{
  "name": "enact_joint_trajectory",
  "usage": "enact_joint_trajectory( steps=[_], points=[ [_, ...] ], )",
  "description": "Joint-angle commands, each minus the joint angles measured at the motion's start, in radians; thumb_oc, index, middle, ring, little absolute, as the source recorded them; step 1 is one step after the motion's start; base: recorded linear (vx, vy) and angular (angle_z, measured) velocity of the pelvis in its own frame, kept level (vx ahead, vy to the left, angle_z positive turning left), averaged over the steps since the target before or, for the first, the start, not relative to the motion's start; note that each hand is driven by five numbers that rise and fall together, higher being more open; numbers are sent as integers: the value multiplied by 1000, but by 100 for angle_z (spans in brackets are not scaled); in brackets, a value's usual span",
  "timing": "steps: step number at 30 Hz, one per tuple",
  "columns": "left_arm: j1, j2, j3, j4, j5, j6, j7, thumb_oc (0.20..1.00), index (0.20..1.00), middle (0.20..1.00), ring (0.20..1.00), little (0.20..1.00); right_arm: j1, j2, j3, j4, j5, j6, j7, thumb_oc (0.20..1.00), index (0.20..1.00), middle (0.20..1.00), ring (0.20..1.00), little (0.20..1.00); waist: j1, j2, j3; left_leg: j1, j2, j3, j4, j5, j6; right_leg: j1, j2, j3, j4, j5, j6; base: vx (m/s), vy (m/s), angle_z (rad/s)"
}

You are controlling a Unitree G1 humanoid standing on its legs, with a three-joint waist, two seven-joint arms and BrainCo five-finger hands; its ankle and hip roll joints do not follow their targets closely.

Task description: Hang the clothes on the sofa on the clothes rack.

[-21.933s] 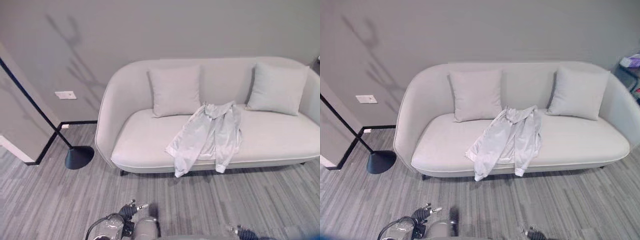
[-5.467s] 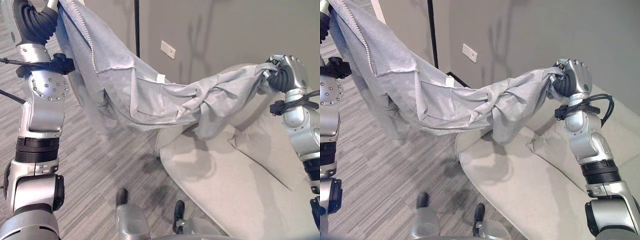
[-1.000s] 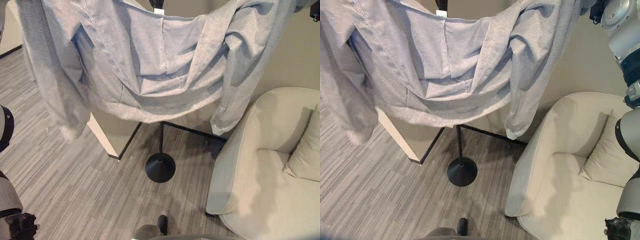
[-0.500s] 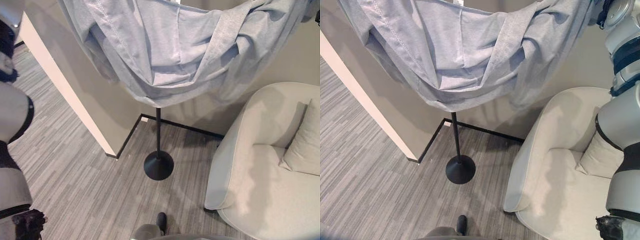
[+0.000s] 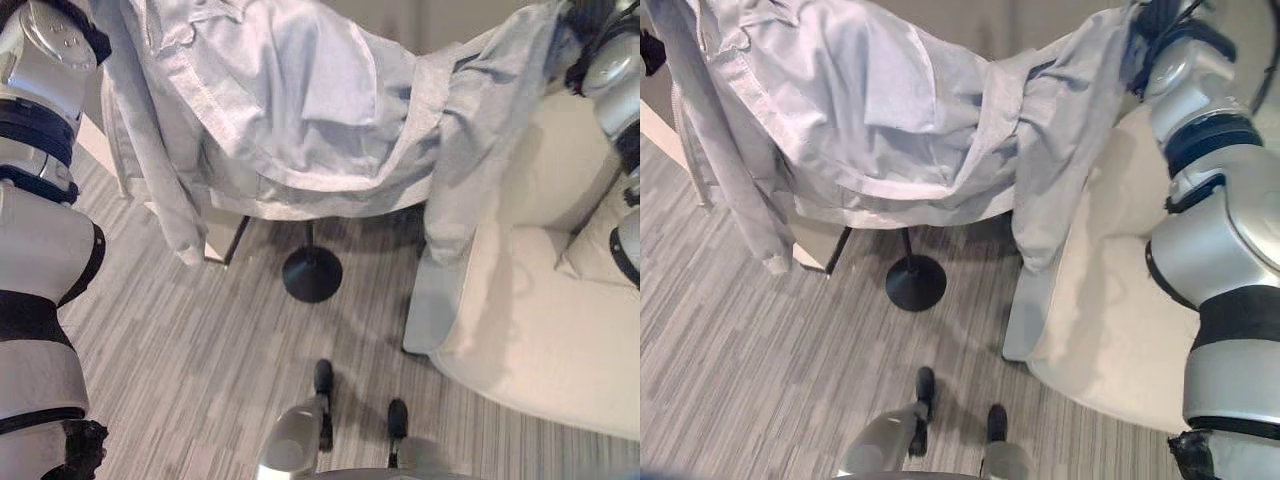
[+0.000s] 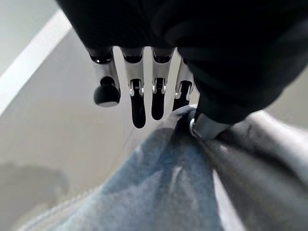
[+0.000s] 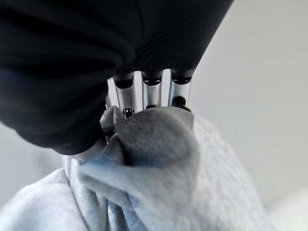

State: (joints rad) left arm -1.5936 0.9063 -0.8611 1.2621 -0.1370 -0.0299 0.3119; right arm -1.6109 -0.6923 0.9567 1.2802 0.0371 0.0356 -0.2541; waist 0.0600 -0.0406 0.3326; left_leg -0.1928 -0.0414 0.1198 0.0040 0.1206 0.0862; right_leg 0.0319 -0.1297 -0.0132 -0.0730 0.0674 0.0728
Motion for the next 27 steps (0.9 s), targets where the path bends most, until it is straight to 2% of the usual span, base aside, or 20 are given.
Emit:
enact_joint_trajectory(
  steps=[1,6,9,10,12,13,14,15,16,17,18,19,20,21,23,26,27],
  points=[
    [-147,47,-35,76,19,-15,15,200,200,200,200,200,-132,-57,37,24,-29,-4,-17,200,200,200,200,200,31,49,34,135,58,-52,-91,-95,-131,74,-1,-13,-14,16,-45,-52,0,0],
    [-32,72,57,34,33,-16,17,200,200,200,200,200,-61,-56,-19,-67,-30,-17,-12,200,200,200,200,200,28,38,44,136,57,-53,-91,-99,-130,69,-1,-8,-14,22,-44,-12,13,-1],
    [100,97,160,-67,58,-18,29,200,200,200,200,200,57,-78,-91,-229,-30,-35,4,200,200,200,200,200,27,31,36,143,55,-56,-91,-105,-130,71,1,-6,-14,35,-43,48,2,-2],
    [169,107,230,-126,59,-23,34,200,200,200,200,200,124,-91,-128,-278,-30,-43,11,200,200,200,200,200,27,29,31,150,54,-57,-91,-108,-130,74,2,-8,-14,40,-41,61,-6,0],
    [222,105,277,-171,66,-25,40,200,200,200,200,200,169,-96,-157,-302,-32,-47,14,200,200,200,200,200,27,29,24,157,53,-58,-91,-112,-130,78,1,-8,-13,44,-39,47,-4,0],
    [281,100,333,-241,72,-27,43,200,200,200,200,200,219,-103,-194,-327,-31,-52,17,200,200,200,200,200,31,28,21,160,52,-60,-91,-113,-130,81,1,-10,-11,46,-38,31,-6,0],
    [319,95,367,-269,75,-26,38,200,200,200,200,200,248,-108,-209,-339,-31,-53,21,457,457,457,457,457,32,31,17,163,52,-60,-91,-114,-130,82,1,-10,-10,47,-37,0,0,0],
    [321,95,369,-270,75,-25,38,354,354,354,354,354,249,-107,-209,-340,-31,-53,21,551,551,551,551,551,31,31,17,163,52,-60,-91,-114,-130,82,1,-10,-10,47,-37,0,0,0],
    [366,87,407,-317,82,-26,37,865,865,865,865,865,290,-113,-237,-366,-30,-58,25,956,956,956,956,956,34,32,14,168,52,-60,-91,-115,-131,84,0,-12,-9,48,-36,0,0,0],
    [414,79,444,-360,89,-26,32,1000,1000,1000,1000,1000,328,-114,-260,-390,-30,-63,31,1000,1000,1000,1000,1000,35,33,9,170,51,-60,-91,-116,-131,85,-1,-12,-8,48,-35,30,-18,-2],
    [488,58,506,-432,99,-28,31,1000,1000,1000,1000,1000,399,-116,-296,-431,-33,-70,42,1000,1000,1000,1000,1000,40,32,5,175,50,-61,-91,-116,-132,88,-3,-15,-5,50,-33,0,0,0],
    [499,57,513,-439,101,-25,31,1000,1000,1000,1000,1000,403,-117,-295,-435,-34,-68,42,1000,1000,1000,1000,1000,39,33,2,175,50,-61,-91,-117,-132,89,-3,-15,-5,50,-33,0,0,0],
    [562,40,563,-492,115,-23,29,1000,1000,1000,1000,1000,459,-111,-339,-458,-31,-70,44,1000,1000,1000,1000,1000,40,34,-5,179,49,-60,-91,-117,-132,92,-4,-15,-3,49,-32,34,2,1],
    [651,-4,631,-535,120,-24,27,1000,1000,1000,1000,1000,561,-95,-394,-519,-39,-75,60,1000,1000,1000,1000,1000,40,33,-15,185,48,-61,-91,-118,-130,94,-7,-13,6,49,-32,45,4,1],
    [711,-20,674,-576,129,-20,26,1000,1000,1000,1000,1000,604,-95,-401,-545,-52,-75,68,1000,1000,1000,1000,1000,39,33,-27,187,48,-59,-91,-119,-130,94,-7,-11,11,49,-31,20,1,-1],
    [892,-105,797,-688,146,-20,12,1000,1000,1000,1000,1000,775,-122,-422,-679,-145,-95,118,1000,1000,1000,1000,1000,31,29,-59,199,47,-58,-91,-119,-127,92,-7,-6,37,48,-31,48,14,-5],
    [898,-107,801,-692,147,-18,12,1000,1000,1000,1000,1000,777,-123,-421,-681,-146,-94,118,1000,1000,1000,1000,1000,30,31,-62,199,47,-58,-91,-119,-127,91,-7,-6,37,48,-31,0,0,0]
  ],
)
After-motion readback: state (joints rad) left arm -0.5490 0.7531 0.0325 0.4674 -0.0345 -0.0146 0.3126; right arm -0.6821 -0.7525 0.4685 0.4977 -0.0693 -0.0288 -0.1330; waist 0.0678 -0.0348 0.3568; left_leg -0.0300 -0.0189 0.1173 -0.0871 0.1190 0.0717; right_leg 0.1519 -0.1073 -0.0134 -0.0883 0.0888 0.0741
